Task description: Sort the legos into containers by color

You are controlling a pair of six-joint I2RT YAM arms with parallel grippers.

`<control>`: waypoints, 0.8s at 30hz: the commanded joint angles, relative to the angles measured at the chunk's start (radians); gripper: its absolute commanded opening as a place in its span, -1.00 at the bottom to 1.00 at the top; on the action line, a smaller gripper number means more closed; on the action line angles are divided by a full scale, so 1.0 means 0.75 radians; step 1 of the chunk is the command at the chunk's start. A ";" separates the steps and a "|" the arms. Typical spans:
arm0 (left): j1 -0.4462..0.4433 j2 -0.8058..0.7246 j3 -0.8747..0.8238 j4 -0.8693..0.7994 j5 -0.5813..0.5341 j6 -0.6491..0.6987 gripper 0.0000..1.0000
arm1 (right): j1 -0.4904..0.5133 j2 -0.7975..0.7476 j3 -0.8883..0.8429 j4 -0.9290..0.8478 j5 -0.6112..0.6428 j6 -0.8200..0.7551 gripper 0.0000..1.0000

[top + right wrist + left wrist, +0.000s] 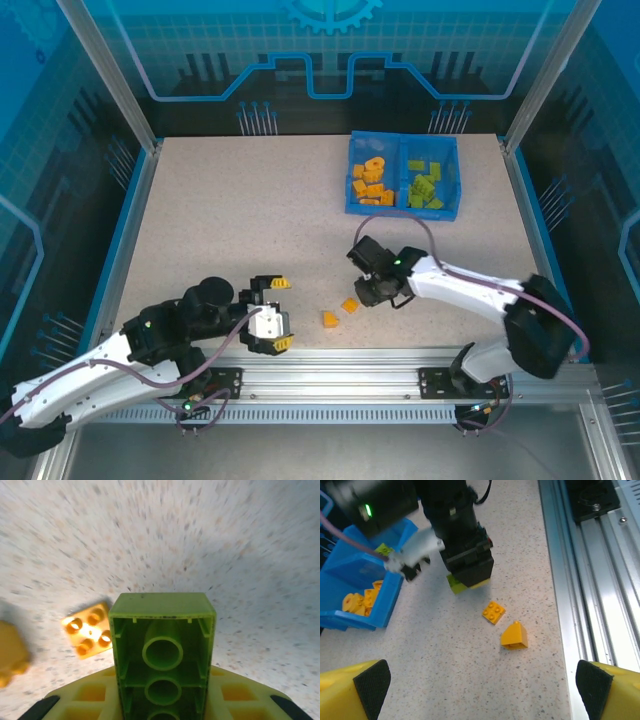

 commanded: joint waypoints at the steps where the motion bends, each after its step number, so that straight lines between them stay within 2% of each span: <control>1: 0.011 -0.030 -0.024 0.076 -0.106 0.021 0.97 | -0.065 -0.165 0.014 0.038 0.065 0.049 -0.50; 5: 0.030 -0.048 -0.025 0.101 -0.177 -0.006 0.97 | -0.275 -0.217 0.068 0.091 0.006 0.024 -0.49; 10: 0.055 -0.067 -0.022 0.089 -0.151 -0.042 0.97 | -0.542 -0.097 0.242 0.152 -0.015 -0.085 -0.50; 17: 0.106 -0.088 -0.022 0.080 -0.118 -0.079 0.97 | -0.810 0.310 0.597 0.200 0.044 -0.180 -0.54; 20: 0.114 -0.115 -0.024 0.080 -0.122 -0.089 0.97 | -0.883 0.497 0.793 0.159 0.064 -0.203 -0.58; 24: 0.117 -0.141 -0.046 0.094 -0.115 -0.088 0.98 | -0.943 0.753 1.108 0.056 0.085 -0.237 -0.55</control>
